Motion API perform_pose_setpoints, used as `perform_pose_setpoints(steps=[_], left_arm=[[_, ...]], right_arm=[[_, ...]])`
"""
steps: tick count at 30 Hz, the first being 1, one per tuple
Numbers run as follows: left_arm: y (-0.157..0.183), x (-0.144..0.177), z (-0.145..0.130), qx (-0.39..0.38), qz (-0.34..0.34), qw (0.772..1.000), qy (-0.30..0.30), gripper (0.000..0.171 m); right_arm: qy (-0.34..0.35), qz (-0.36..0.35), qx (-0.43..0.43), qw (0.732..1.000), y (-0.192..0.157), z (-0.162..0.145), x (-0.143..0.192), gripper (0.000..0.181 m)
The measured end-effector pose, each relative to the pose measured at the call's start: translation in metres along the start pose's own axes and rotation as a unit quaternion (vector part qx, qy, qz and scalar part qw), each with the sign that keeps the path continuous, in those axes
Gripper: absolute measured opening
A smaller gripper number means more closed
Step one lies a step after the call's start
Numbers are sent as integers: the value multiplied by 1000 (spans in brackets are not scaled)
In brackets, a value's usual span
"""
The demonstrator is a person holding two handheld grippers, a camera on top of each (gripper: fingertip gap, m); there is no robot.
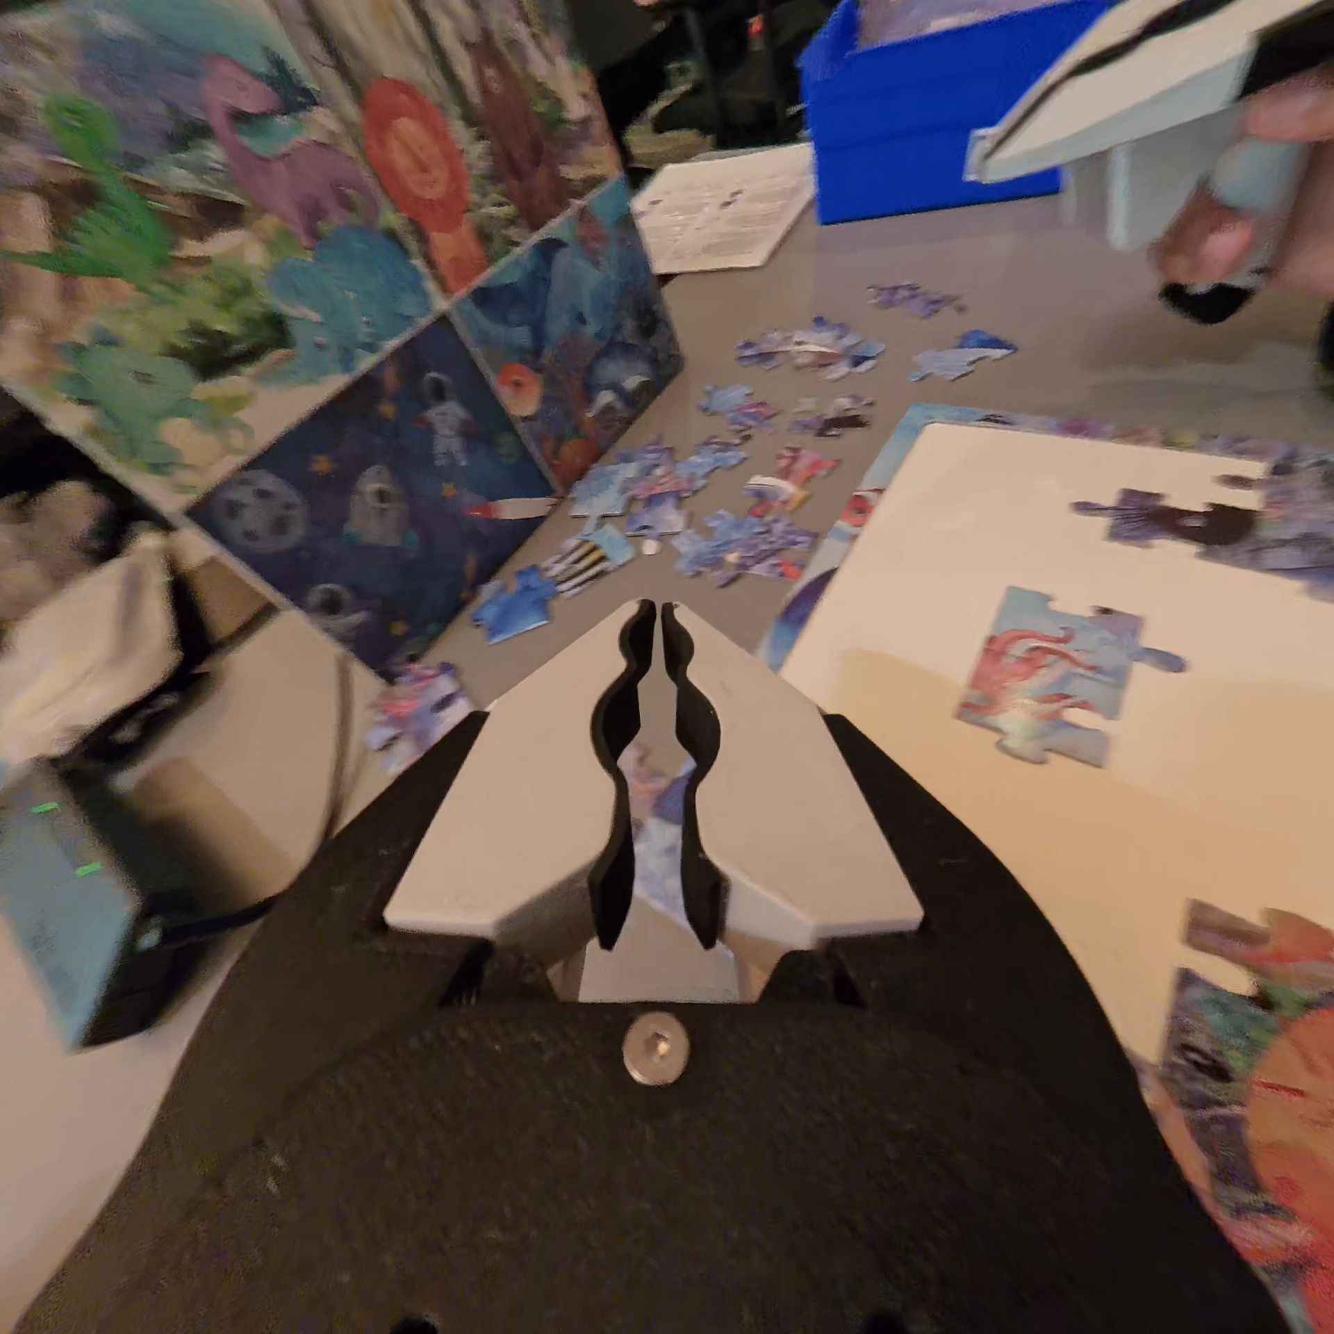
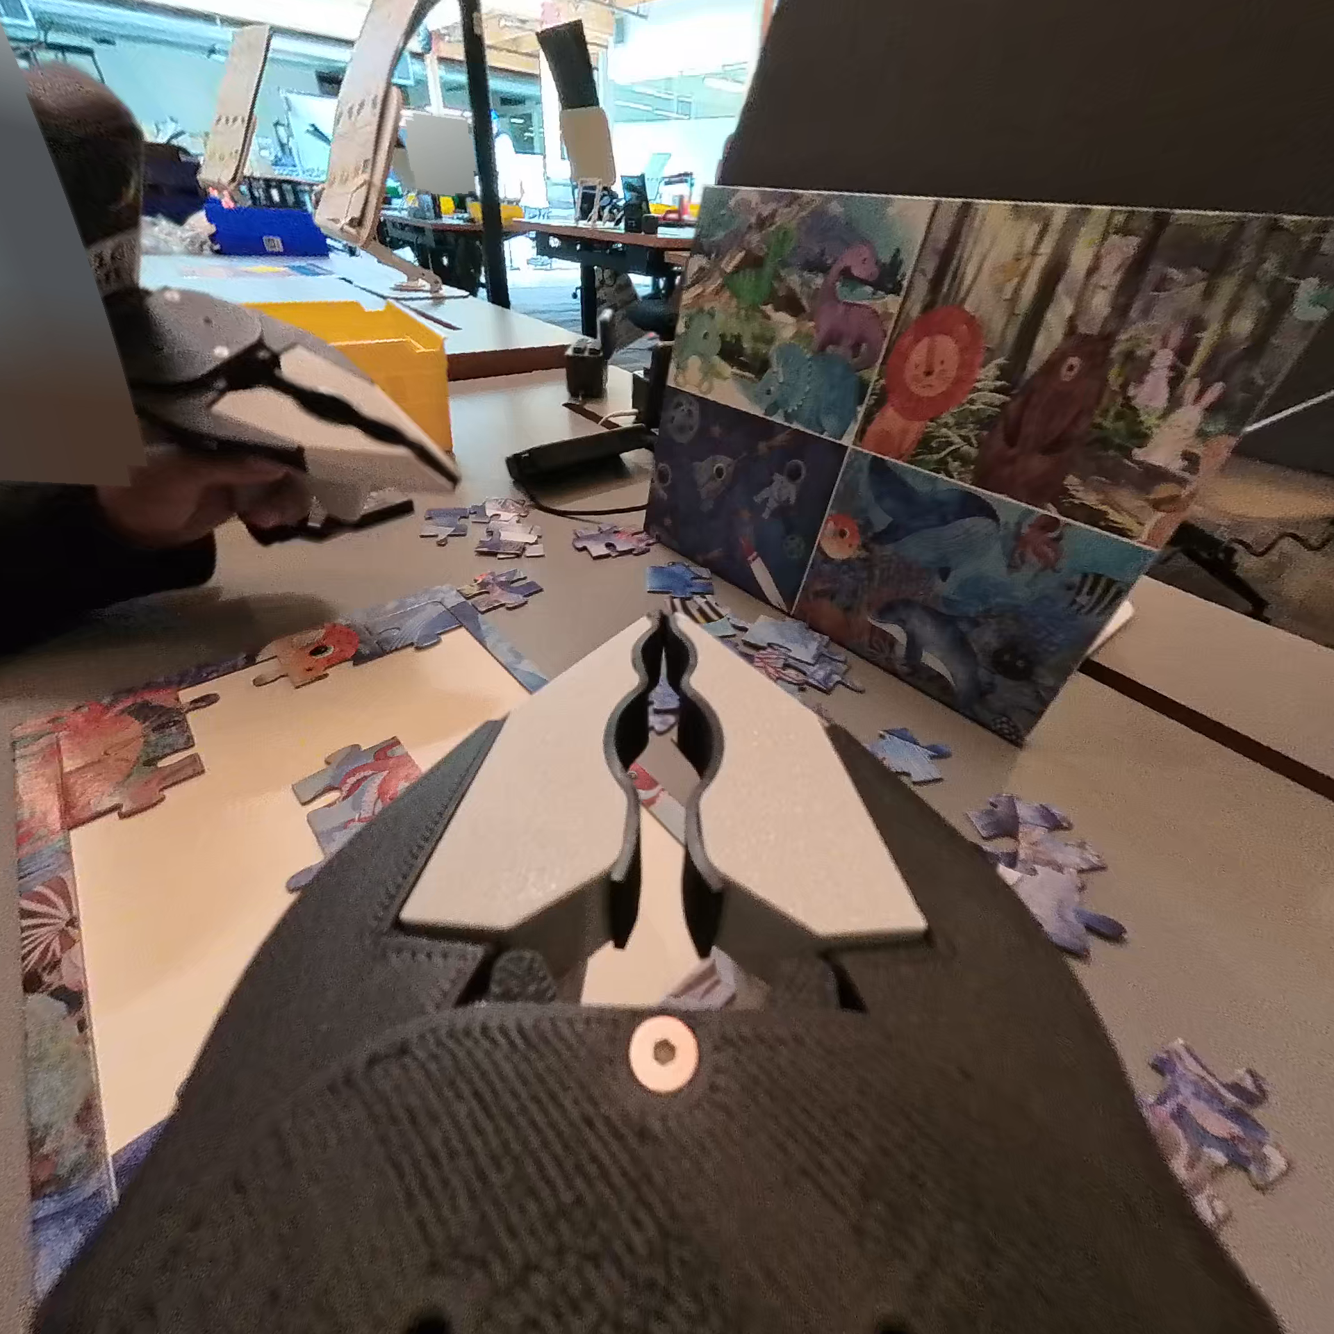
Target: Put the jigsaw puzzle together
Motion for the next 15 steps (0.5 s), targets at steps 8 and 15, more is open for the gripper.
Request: perform_pose_setpoints(steps=[8,15], left_arm=[[-37,21,-6,92,23,995,37,2],[-43,24,-7,134,1,989,58,2]], right_arm=[[-4,11,4,1000,-6,1,-3,0],[-6,22,-2,1000,-8,0,-5,0]])
Point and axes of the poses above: each gripper's, where its closed fingertips meet, x back along the fingers, z out of its top, y = z × x across the jaws, the point moved 5 cm from there along x, back along the fingers, and after that the axes turned 13 degrees about -y, right-handed, at the moved point
